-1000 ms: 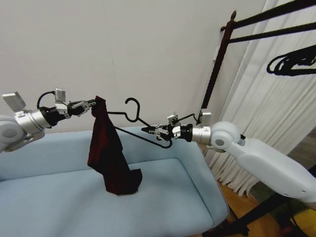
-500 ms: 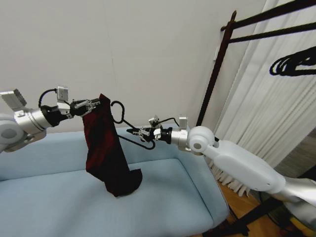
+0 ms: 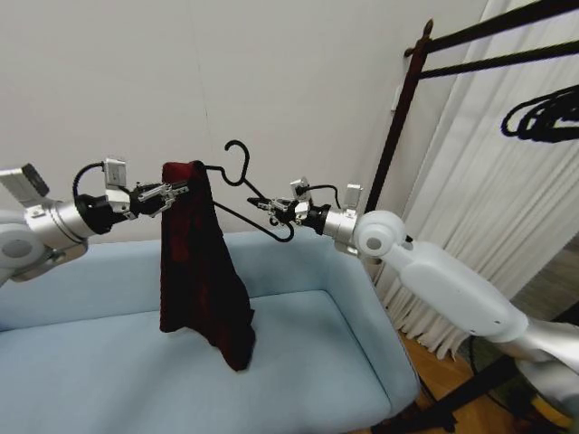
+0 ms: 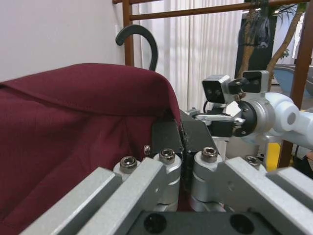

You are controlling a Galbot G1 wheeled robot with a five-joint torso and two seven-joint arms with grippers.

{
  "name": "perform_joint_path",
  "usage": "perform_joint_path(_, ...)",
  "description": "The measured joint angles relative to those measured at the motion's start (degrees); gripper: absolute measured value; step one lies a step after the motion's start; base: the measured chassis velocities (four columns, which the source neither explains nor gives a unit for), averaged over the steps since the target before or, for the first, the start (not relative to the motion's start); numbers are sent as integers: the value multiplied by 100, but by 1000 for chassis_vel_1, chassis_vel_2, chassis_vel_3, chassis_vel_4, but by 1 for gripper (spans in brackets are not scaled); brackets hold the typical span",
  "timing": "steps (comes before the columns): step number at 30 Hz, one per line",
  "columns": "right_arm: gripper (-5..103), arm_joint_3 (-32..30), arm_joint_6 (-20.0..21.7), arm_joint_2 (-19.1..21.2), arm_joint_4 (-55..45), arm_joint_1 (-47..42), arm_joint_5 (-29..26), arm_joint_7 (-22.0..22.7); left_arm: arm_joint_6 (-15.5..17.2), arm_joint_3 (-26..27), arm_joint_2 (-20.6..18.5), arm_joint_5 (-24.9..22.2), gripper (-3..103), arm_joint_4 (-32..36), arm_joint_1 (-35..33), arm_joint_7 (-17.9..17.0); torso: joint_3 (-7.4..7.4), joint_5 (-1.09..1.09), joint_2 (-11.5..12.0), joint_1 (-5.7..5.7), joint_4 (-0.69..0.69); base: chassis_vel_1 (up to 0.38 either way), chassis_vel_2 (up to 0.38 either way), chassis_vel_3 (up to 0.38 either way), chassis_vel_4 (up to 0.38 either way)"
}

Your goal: Pick up the clothes from the sofa and hang them on the clothes hanger.

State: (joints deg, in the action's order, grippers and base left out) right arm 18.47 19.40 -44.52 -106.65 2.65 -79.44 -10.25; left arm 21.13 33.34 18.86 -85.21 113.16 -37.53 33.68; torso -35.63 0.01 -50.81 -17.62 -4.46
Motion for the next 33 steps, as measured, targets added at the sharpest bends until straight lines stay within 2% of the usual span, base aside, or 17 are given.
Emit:
perform_joint_path(5, 2, -10, 51, 85, -103, -5, 23, -1, 1, 48, 11, 46, 0, 62, -2, 113, 0, 0, 0, 0, -1, 0, 0, 0, 0)
perform_joint_path(13, 2, 148, 58, -75, -229, -51, 35, 44, 10, 51, -25, 41, 0, 96, 51, 177, 0, -1, -1, 0, 2, 0, 0, 0, 0)
perform_joint_path(22, 2, 184, 58, 257, -476, -328, 137, -237, 26, 11, -135, 25, 0, -261, 85, 436, 0, 0, -1, 0, -1, 0, 0, 0, 0)
perform_joint_path(30, 2, 175, 71, 378, -570, -373, 148, -270, 51, -29, -165, 23, 0, -434, 85, 584, 0, -1, -1, 0, 0, 0, 0, 0, 0)
perform_joint_path(33, 2, 146, 71, 478, -537, -405, 185, -406, 55, -29, -244, 23, 0, -519, 57, 632, 0, -1, -1, 0, 1, 0, 0, 0, 0)
